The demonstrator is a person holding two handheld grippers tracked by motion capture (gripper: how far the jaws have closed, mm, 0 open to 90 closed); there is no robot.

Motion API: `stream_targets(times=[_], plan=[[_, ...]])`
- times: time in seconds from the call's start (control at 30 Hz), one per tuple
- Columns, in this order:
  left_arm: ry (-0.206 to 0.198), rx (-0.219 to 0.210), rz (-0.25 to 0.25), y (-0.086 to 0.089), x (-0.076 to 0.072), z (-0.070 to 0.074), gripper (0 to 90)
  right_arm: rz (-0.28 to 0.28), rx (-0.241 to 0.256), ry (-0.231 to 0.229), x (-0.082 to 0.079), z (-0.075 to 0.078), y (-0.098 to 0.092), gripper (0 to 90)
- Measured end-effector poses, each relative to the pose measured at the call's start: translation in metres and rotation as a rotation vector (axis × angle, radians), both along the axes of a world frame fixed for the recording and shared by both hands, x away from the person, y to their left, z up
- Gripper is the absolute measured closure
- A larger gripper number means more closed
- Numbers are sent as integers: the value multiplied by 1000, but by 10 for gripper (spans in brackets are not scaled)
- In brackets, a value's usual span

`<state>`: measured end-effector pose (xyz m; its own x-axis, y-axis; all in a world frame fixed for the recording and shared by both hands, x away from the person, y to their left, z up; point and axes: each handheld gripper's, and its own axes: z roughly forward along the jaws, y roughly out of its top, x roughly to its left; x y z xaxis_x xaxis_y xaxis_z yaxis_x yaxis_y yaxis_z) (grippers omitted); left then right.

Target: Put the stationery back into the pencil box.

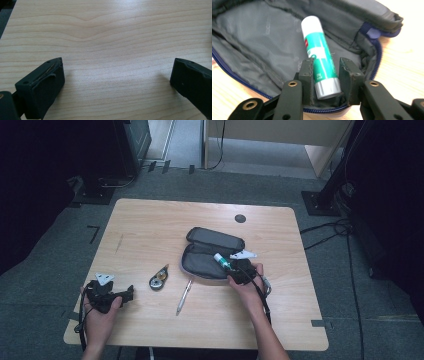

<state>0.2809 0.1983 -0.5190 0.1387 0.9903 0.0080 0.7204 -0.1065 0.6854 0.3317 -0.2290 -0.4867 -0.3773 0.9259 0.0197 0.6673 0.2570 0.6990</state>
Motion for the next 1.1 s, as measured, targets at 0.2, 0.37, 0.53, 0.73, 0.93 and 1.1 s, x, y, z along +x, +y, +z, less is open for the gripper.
stream_targets(times=[0.2, 0.37, 0.53, 0.73, 0.93, 1.1], plan=[[0, 0, 0, 0, 0, 0, 0, 19, 81, -56, -11, 14, 1, 569], [0, 0, 0, 0, 0, 0, 0, 35, 117, -77, -22, 22, 10, 551], [0, 0, 0, 0, 0, 0, 0, 80, 143, -80, -39, 25, 32, 561], [0, 0, 0, 0, 0, 0, 0, 106, 167, -72, -52, 22, 52, 571], [0, 0, 0, 0, 0, 0, 0, 128, 183, -72, -63, 17, 70, 576], [0, 0, 0, 0, 0, 0, 0, 116, 221, -47, -69, 8, 80, 576]])
